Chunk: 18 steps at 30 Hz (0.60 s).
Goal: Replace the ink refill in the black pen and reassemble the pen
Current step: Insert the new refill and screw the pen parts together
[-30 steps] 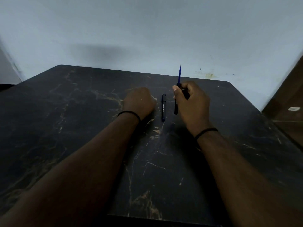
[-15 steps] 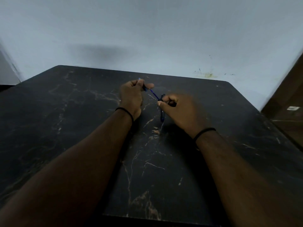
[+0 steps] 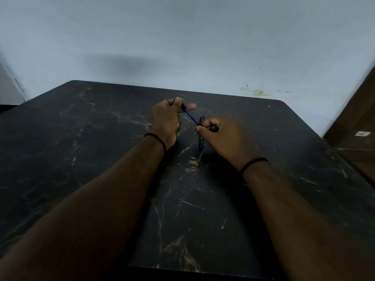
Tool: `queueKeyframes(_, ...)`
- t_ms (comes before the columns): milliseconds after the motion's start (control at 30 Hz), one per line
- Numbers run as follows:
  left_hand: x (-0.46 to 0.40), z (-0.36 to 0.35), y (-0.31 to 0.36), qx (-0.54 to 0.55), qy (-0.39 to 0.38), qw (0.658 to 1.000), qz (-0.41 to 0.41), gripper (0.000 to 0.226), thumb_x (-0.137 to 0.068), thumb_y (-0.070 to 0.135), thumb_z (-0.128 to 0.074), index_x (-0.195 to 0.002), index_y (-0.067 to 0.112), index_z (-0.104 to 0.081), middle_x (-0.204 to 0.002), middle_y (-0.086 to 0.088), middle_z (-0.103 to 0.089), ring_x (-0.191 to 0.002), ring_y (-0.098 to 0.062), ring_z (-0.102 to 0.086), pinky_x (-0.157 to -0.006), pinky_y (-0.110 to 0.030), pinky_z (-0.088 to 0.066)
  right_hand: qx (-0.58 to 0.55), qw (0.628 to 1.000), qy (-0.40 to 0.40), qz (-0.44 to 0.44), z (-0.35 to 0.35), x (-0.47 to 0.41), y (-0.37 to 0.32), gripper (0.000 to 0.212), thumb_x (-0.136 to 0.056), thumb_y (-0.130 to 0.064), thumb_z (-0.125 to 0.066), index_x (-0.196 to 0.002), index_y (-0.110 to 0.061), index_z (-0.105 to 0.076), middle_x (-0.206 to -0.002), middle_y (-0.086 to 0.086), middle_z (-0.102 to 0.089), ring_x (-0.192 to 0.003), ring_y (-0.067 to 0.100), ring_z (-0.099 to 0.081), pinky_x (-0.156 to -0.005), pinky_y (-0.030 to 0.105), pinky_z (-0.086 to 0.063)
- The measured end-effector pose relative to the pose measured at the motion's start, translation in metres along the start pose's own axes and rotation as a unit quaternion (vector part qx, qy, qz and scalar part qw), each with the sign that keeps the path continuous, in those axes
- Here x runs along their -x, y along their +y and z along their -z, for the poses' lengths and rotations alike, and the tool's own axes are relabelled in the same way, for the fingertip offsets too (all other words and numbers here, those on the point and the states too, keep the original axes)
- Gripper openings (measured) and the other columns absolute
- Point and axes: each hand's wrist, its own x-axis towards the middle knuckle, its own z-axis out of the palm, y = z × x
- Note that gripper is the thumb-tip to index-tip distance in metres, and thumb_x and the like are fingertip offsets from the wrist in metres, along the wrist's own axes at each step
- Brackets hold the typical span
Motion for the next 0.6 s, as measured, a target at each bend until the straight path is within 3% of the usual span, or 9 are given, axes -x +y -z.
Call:
queueKeyframes(100, 0.0015, -0.0013, -0.0006, -0.008, -0.019, 1.000, -0.005, 0.026, -0.104, 0.017, -0.044, -0.083, 0.008, -0.057, -0.099, -0.016, -0.075, -0.034, -0.012, -0.021, -0.036, -0.022, -0.020, -0.008, 1.000, 0.005, -0.001, -0.0019, -0.0003, 0.0014, 0.023, -0.089, -0.036, -0.069, -0.078, -0.016, -0.070, -0.064, 0.003, -0.065, -0.060, 0.023, -0.061, -0.059, 0.044, -0.053)
queueKeyframes(200, 0.0017, -0.0014, -0.0018, -0.006, -0.047, 0.999, -0.001, 0.023, -0.104, 0.018, -0.045, -0.086, 0.009, -0.056, -0.099, -0.013, -0.075, -0.034, -0.012, -0.022, -0.036, -0.022, -0.021, -0.012, 1.000, 0.012, -0.010, -0.0046, -0.0008, 0.0027, 0.024, -0.089, -0.034, -0.069, -0.074, -0.016, -0.067, -0.062, 0.005, -0.063, -0.055, 0.016, -0.053, -0.056, 0.037, -0.048)
queueKeyframes(333, -0.0018, -0.0001, -0.0042, -0.015, -0.057, 0.998, 0.002, 0.022, -0.103, 0.022, -0.048, -0.090, 0.005, -0.054, -0.098, -0.012, -0.076, -0.034, -0.012, -0.024, -0.037, -0.023, -0.021, 0.004, 1.000, 0.026, -0.015, -0.0031, -0.0016, 0.0058, 0.024, -0.088, -0.040, -0.068, -0.068, -0.031, -0.061, -0.058, -0.007, -0.059, -0.054, 0.008, -0.053, -0.056, 0.030, -0.046)
queueKeyframes(467, -0.0024, -0.0011, -0.0071, -0.023, -0.053, 0.998, 0.000, 0.022, -0.100, 0.023, -0.054, -0.098, 0.001, -0.054, -0.097, -0.015, -0.075, -0.034, -0.011, -0.025, -0.035, -0.020, -0.022, 0.027, 0.999, 0.039, -0.025, -0.0034, -0.0046, 0.0067, 0.016, -0.086, -0.042, -0.069, -0.075, -0.033, -0.063, -0.063, -0.008, -0.062, -0.061, 0.013, -0.059, -0.061, 0.036, -0.052)
queueKeyframes(600, -0.0005, -0.0059, -0.0094, -0.039, -0.065, 0.997, 0.010, 0.020, -0.094, 0.026, -0.063, -0.092, 0.007, -0.057, -0.089, -0.015, -0.072, -0.036, -0.008, -0.027, -0.035, -0.019, -0.020, 0.041, 0.996, 0.073, -0.020, -0.0017, -0.0040, 0.0073, 0.014, -0.088, -0.045, -0.067, -0.082, -0.033, -0.066, -0.064, -0.012, -0.058, -0.060, 0.007, -0.053, -0.057, 0.028, -0.043)
